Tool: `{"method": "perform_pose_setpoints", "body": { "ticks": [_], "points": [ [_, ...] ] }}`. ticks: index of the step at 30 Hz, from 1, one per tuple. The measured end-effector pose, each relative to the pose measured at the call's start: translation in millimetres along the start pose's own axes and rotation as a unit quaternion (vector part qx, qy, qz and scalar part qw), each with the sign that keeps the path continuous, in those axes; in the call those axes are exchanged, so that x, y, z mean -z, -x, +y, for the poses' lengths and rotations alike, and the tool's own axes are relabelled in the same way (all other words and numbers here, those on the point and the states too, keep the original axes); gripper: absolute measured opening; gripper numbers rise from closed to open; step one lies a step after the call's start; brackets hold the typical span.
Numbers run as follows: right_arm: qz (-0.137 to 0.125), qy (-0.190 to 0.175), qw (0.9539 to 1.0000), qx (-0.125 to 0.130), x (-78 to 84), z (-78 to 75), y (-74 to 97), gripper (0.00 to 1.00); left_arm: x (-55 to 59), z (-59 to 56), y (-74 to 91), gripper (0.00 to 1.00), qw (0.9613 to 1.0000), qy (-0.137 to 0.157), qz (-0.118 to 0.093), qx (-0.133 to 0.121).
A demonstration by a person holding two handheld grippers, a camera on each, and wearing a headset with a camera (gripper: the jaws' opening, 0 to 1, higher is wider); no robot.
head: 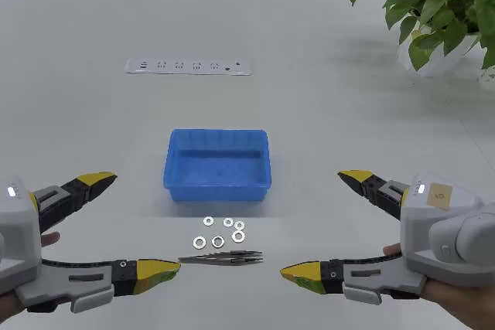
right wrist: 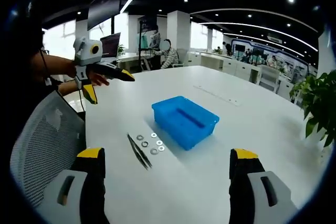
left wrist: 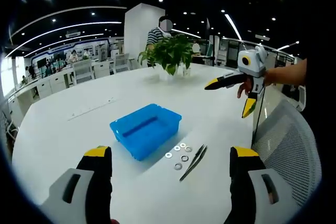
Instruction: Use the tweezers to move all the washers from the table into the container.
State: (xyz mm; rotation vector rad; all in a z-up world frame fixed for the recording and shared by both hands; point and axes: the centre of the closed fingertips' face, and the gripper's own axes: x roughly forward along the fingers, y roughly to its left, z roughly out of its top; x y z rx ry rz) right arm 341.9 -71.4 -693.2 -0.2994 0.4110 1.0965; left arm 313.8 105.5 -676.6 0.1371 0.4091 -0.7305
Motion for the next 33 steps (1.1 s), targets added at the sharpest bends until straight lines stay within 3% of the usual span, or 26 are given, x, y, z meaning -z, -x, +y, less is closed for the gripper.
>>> {"method": "perform_pose_setpoints", "body": {
  "ticks": [33],
  "points": [
    [-0.003,0.002,1.0,0.005,-1.2,-4.4,1.9,0.99,-0.7,-0.8,1.2,0.98,1.0,-0.003,0.002,-0.001]
  ]
}}
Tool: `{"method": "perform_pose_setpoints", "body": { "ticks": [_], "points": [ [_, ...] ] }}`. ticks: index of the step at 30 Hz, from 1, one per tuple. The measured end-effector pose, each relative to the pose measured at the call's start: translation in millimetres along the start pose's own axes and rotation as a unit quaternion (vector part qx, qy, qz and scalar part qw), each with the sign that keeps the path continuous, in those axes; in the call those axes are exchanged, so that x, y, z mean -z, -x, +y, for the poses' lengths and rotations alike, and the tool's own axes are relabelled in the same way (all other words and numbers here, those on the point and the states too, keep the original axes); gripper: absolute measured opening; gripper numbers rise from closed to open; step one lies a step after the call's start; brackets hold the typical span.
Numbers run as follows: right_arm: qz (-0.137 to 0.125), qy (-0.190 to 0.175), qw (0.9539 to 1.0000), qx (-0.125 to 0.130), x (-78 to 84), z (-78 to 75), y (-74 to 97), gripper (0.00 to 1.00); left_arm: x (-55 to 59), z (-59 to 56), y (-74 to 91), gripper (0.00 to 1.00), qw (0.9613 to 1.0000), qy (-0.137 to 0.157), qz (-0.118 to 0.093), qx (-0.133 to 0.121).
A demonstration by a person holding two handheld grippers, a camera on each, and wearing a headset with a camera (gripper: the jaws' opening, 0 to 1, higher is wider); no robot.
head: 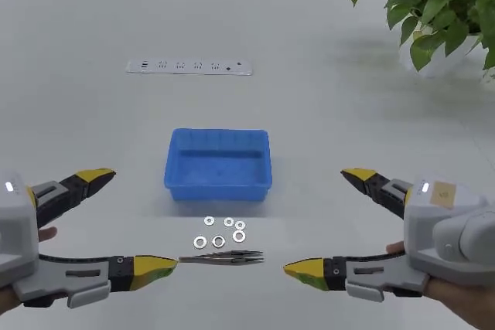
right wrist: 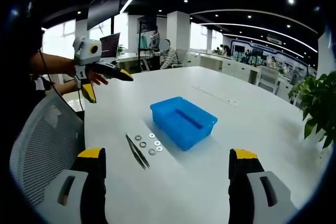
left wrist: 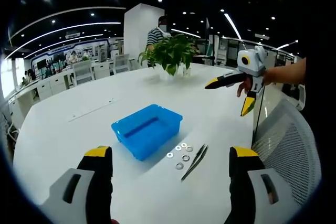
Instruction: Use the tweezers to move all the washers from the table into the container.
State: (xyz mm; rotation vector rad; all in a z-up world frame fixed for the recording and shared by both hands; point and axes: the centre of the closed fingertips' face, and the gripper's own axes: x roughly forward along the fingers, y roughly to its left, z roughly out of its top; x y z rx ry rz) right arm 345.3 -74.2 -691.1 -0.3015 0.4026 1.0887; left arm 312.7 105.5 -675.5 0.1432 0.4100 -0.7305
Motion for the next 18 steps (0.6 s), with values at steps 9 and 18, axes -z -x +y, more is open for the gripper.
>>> {"method": "perform_pose_setpoints", "body": {
  "ticks": [9,18],
  "points": [
    [0.0,0.003,1.0,0.001,-0.8,-0.3,0.4,0.98,-1.4,0.0,-0.3,0.97,1.0,-0.003,-0.001,0.001],
    [0.002,0.004,1.0,0.002,0.1,-1.2,1.5,0.98,-0.6,-0.1,-0.9,0.97,1.0,-0.004,0.0,0.003]
  ]
}}
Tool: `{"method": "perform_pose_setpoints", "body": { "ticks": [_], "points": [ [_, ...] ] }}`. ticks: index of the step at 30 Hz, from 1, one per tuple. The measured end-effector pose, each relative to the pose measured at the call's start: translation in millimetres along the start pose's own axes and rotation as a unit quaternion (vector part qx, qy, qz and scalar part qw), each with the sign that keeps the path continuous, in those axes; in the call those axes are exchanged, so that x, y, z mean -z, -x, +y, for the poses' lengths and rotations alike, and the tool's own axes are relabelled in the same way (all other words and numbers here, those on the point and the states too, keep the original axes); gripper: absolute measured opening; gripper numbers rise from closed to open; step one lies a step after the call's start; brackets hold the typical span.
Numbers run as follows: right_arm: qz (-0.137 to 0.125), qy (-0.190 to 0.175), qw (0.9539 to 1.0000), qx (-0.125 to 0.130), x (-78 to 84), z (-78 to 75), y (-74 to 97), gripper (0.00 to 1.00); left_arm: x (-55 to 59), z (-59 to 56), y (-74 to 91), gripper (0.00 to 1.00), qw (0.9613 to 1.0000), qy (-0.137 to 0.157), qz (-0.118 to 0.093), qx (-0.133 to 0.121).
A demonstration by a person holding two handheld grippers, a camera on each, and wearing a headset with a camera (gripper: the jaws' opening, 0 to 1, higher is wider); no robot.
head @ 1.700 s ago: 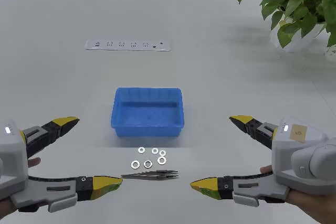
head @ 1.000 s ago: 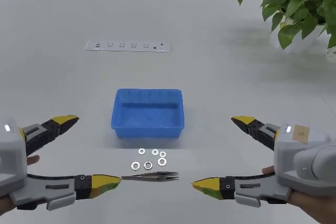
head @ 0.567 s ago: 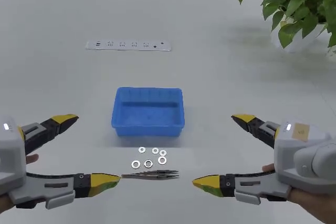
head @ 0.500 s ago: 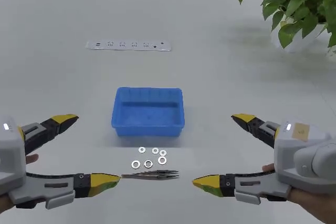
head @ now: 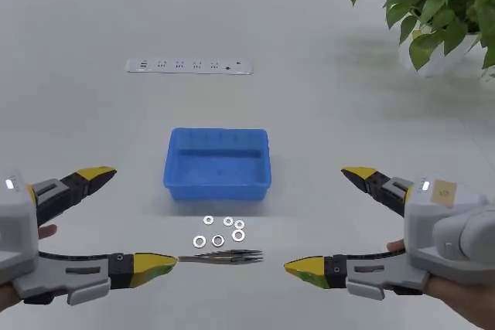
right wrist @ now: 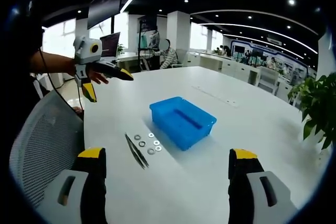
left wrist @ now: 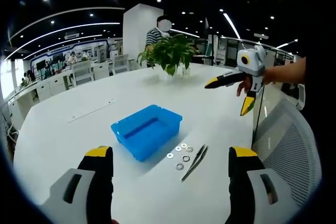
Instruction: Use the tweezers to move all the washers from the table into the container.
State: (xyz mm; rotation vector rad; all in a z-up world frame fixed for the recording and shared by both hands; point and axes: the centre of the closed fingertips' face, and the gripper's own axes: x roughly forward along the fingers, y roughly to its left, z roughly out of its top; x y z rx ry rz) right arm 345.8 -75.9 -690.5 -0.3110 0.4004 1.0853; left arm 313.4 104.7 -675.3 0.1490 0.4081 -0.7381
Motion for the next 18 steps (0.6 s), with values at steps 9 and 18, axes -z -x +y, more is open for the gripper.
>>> {"method": "perform_pose_setpoints", "body": {
  "ticks": [9,18],
  "points": [
    [0.002,0.002,1.0,0.001,0.8,0.1,-0.4,0.98,0.8,0.7,-0.3,0.96,1.0,-0.004,0.002,0.002],
    [0.003,0.003,1.0,0.001,1.0,-0.3,-0.7,0.98,1.3,2.0,0.1,0.96,1.0,-0.006,0.005,0.002]
  ]
}}
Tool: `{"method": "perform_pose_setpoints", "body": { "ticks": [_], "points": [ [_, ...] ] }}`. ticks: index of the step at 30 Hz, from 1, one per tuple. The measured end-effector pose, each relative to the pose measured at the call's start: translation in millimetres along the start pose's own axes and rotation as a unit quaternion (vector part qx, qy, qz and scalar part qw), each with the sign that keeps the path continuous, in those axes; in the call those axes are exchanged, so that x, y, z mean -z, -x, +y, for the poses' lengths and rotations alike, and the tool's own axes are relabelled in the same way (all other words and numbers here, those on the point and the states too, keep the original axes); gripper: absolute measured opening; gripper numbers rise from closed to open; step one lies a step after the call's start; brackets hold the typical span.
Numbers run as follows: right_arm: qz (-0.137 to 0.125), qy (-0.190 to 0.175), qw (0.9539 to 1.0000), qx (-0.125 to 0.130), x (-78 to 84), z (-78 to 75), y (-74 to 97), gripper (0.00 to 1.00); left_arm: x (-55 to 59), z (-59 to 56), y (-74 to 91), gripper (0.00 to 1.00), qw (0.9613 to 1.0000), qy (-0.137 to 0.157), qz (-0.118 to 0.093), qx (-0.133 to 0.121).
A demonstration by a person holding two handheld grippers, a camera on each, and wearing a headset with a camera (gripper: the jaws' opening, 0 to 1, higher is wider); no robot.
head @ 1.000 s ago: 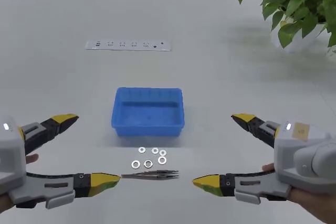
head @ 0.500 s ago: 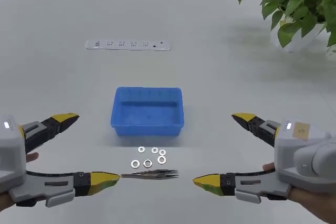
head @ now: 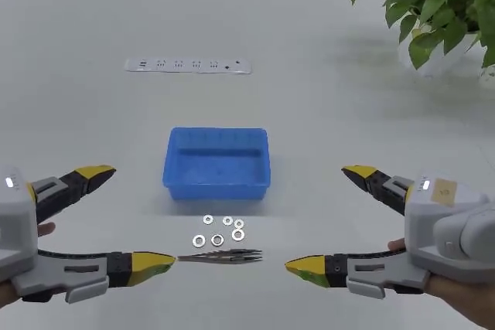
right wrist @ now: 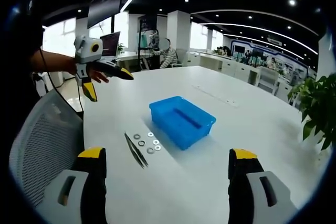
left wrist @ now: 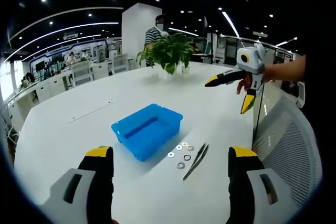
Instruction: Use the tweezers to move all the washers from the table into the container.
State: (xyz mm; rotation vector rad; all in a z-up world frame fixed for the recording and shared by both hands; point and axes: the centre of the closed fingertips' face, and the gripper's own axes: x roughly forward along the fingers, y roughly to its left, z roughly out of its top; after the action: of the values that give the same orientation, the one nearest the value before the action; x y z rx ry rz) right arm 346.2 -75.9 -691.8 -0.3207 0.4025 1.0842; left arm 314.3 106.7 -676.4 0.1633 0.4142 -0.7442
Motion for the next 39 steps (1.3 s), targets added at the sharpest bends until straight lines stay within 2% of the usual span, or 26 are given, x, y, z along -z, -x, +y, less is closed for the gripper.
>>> {"method": "perform_pose_setpoints", "body": {
  "ticks": [17,30,39],
  "points": [
    [0.004,0.001,1.0,-0.002,0.4,0.6,-0.7,0.97,2.0,2.0,0.9,0.96,0.9999,-0.006,0.007,0.004],
    [0.01,0.028,0.9992,-0.027,-1.7,2.4,-3.3,0.89,2.1,-2.7,-5.3,0.87,0.9985,-0.038,0.027,0.03],
    [0.012,0.062,0.9957,-0.068,-3.0,10.7,-11.7,0.8,8.5,-11.7,-13.3,0.78,0.9958,-0.049,0.047,0.061]
  ]
}}
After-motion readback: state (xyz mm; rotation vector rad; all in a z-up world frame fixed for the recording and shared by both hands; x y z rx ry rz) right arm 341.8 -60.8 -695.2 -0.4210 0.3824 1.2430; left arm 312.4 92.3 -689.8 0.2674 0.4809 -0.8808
